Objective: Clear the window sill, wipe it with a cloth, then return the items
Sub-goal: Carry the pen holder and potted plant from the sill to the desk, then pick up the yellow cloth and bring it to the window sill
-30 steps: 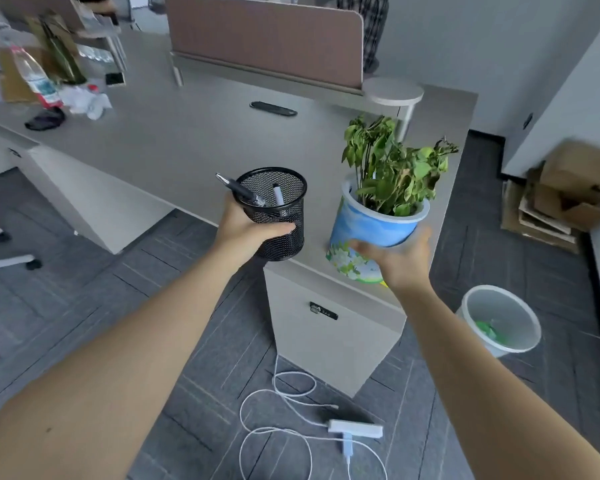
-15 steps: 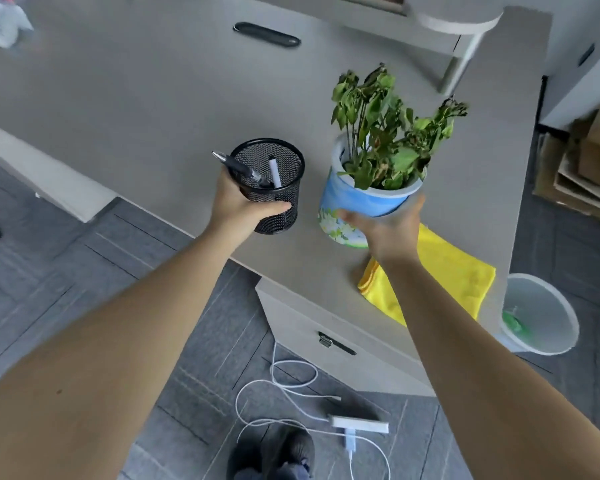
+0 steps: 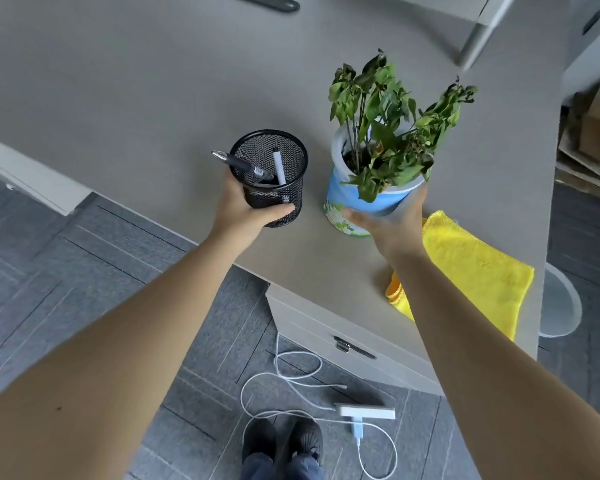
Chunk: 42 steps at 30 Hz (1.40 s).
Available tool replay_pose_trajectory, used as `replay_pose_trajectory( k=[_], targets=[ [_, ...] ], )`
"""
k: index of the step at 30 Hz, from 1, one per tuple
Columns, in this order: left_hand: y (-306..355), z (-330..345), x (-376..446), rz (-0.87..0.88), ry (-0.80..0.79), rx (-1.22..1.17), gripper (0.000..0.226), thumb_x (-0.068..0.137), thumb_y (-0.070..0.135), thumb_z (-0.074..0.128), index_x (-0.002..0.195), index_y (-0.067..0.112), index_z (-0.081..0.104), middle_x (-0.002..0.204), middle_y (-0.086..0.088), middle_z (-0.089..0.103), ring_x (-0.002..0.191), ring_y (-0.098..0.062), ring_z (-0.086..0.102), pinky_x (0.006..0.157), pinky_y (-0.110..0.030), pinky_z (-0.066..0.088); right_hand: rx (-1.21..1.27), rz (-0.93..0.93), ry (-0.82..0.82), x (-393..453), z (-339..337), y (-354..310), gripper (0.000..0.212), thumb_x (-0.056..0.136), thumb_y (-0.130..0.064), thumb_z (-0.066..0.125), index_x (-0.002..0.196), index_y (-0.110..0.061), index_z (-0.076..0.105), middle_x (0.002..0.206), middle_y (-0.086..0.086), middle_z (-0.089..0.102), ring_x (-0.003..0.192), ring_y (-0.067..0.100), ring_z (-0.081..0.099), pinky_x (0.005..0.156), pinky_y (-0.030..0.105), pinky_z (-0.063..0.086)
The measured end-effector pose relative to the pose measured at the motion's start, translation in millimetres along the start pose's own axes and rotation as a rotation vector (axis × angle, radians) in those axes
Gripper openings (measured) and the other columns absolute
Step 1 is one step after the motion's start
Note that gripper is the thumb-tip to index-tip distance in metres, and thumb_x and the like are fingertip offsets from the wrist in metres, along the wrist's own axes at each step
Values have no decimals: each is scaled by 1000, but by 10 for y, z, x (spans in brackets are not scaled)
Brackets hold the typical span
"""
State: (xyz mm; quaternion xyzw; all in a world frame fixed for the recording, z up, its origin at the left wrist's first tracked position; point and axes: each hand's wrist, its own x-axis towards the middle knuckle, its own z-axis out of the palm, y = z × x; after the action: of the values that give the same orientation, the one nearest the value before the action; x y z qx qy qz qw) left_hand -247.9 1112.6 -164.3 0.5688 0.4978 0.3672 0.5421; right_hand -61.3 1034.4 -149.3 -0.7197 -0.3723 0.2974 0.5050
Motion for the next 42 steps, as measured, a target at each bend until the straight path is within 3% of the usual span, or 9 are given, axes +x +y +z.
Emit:
replay_pose_trajectory(
  k=[2,7,9,16,21,28,32,35,42],
  targets=[
    [-14,15,-131,-36,-1,42,61,50,14,75,102,14,42,103,-1,61,94,-8,63,90,-28,50,-56,-27,-5,-56,-47,8,94,55,-7,85,133,-10,32,128,4,46,120,18,44,101,25,37],
    [-106,145,-321,-184,246,178,64,59,31,71,112,4,47,121,-22,56,112,-33,54,100,-47,43,-227,124,25,-261,-179,-23,66,78,-13,70,135,-7,39,140,10,44,131,21,39,99,18,30],
    [165,678,-792,-200,74,249,64,73,20,66,126,-3,38,132,-24,46,123,-33,45,106,-42,36,-271,183,261,-764,-859,7,58,82,-17,66,134,-7,42,141,10,45,132,24,39,105,27,30],
    [228,1305,-878,-299,-175,325,52,80,21,59,123,-6,45,130,-25,50,119,-36,49,94,-38,41,-325,564,302,-897,-1250,308,58,83,-22,62,135,-6,40,138,18,42,125,37,42,99,42,38],
    [197,1670,-753,-346,-190,298,53,74,24,65,112,-9,49,122,-32,55,109,-42,56,91,-50,49,-32,679,322,-816,-1443,445,21,81,-16,64,74,-7,46,73,8,44,63,23,45,58,34,39],
    [285,1774,-684,-450,-376,214,10,81,4,59,83,11,52,94,-11,57,93,-27,52,79,-35,47,149,704,300,-763,-1414,444,17,85,-8,54,96,6,53,73,8,43,75,24,47,68,35,44],
    [514,1710,-846,-394,-579,116,40,84,-3,44,120,11,49,86,-1,56,77,-16,53,65,-27,44,168,609,331,-912,-1507,353,31,84,-5,46,110,10,55,75,7,41,70,20,37,59,27,26],
    [649,1733,-1028,-353,-687,63,48,84,-6,39,127,15,44,89,0,55,76,-15,53,64,-27,43,183,554,394,-1118,-1687,272,14,82,-5,46,77,-9,57,70,2,46,77,23,42,64,28,34],
    [1054,2363,-1774,-234,-911,88,52,82,-10,38,128,15,42,99,-3,53,76,-16,52,64,-26,42,314,554,611,-1912,-2534,319,19,78,-2,41,63,-14,42,66,3,35,68,20,34,65,32,27]
  ],
)
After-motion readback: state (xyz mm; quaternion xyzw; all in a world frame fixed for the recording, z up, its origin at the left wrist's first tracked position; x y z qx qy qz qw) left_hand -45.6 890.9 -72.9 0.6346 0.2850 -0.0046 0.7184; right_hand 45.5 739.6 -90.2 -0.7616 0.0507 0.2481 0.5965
